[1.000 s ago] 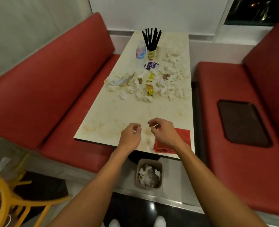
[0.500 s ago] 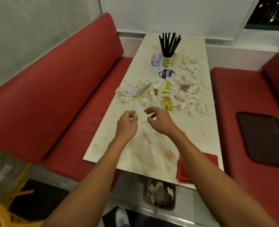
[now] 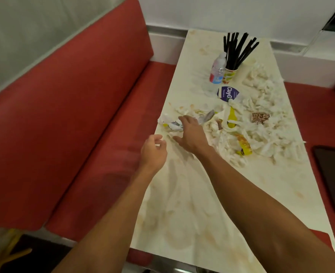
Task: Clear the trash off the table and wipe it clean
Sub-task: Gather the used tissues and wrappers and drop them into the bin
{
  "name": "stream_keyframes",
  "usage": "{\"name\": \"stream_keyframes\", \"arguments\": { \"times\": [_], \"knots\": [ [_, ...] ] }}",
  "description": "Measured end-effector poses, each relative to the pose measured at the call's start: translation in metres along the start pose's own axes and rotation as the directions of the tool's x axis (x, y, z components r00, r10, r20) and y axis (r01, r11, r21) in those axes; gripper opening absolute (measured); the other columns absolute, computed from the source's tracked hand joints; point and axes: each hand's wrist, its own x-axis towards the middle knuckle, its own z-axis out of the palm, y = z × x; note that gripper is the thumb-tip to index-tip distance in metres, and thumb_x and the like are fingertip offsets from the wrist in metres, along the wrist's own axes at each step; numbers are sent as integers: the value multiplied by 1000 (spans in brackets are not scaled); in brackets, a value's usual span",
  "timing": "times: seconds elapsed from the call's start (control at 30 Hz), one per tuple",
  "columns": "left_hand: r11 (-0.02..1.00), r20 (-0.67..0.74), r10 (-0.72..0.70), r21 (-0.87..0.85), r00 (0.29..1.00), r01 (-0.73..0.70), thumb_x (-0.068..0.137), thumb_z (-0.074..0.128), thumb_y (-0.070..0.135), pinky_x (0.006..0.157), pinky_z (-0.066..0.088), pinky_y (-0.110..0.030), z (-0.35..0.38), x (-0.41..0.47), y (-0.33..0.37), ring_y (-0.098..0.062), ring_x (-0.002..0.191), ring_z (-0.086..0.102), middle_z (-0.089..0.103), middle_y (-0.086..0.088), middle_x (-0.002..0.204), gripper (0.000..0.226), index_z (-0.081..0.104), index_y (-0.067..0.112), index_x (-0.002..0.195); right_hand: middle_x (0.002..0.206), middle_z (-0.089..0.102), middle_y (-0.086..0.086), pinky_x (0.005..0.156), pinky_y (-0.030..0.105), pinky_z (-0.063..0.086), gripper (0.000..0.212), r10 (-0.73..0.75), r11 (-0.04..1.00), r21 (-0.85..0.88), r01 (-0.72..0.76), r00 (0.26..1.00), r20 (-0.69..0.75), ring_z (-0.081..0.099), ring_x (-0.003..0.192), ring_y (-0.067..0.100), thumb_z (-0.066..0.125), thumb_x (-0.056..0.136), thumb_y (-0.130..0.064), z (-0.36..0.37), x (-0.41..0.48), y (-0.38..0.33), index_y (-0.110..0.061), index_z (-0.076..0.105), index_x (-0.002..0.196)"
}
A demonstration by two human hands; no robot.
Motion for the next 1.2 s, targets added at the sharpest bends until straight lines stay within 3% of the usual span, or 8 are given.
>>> {"name": "stream_keyframes", "arguments": {
  "times": [0.2,0.4,0.5,0.63,0.77,0.9,1.03,1.2],
  "knots": [
    [997,-23,-47,-61,999,45,102,56,16,96,54,-38,0,20,-22,-19,100,66,68,-5,121,27,63,12,128,134,62,11,97,49,52,53,-31,996,-87,29,999,-14,54,126,35,72,93,-34,27,-5,-2,-19,59,142],
    [991,-13,-91,-96,996,89,102,55,17,99,53,-41,6,9,-15,-22,104,67,67,-2,119,26,64,14,126,111,71,9,84,44,51,27,-38,996,72,47,991,-131,56,109,34,66,97,-17,38,-29,1,-15,73,123],
    [969,19,-170,-180,985,170,97,54,36,101,54,-46,14,-1,-8,-23,107,68,68,0,119,31,64,22,122,93,71,2,75,33,45,16,-25,962,261,77,980,-199,59,89,22,65,99,-19,26,-46,-3,-14,74,112],
    [826,106,-330,-449,938,342,100,48,56,95,59,-51,30,-11,3,-26,96,72,69,-5,111,34,63,27,107,82,69,-13,67,13,45,13,114,808,588,41,968,-224,64,76,4,73,95,-18,-6,-74,-19,-19,74,109],
    [596,293,-347,-665,891,451,105,33,67,99,59,-49,35,-25,19,-31,109,73,76,-16,117,70,73,13,122,90,76,-10,74,18,54,17,171,666,746,8,972,-163,70,81,4,74,94,-18,-29,-93,-31,-17,75,111],
    [451,354,-289,-769,890,452,106,34,64,83,57,-36,33,-29,31,-28,110,73,75,-18,120,72,72,6,127,90,77,-4,77,28,60,27,256,543,837,-70,963,-86,73,79,9,78,92,-21,-38,-105,-35,-17,66,116],
    [480,241,-331,-790,912,383,106,54,45,76,56,-33,34,-29,36,-21,88,73,76,-11,101,40,71,9,105,82,76,-3,72,29,60,37,334,503,852,-142,942,-40,71,68,7,82,90,-19,-33,-115,-38,-21,53,114],
    [602,150,-363,-716,920,355,101,64,23,74,57,-33,42,-34,23,-23,92,73,77,-11,107,28,73,5,121,86,63,0,65,11,45,11,295,684,723,-94,943,-157,58,67,8,80,88,-13,-22,-124,-45,-14,72,94]
  ]
}}
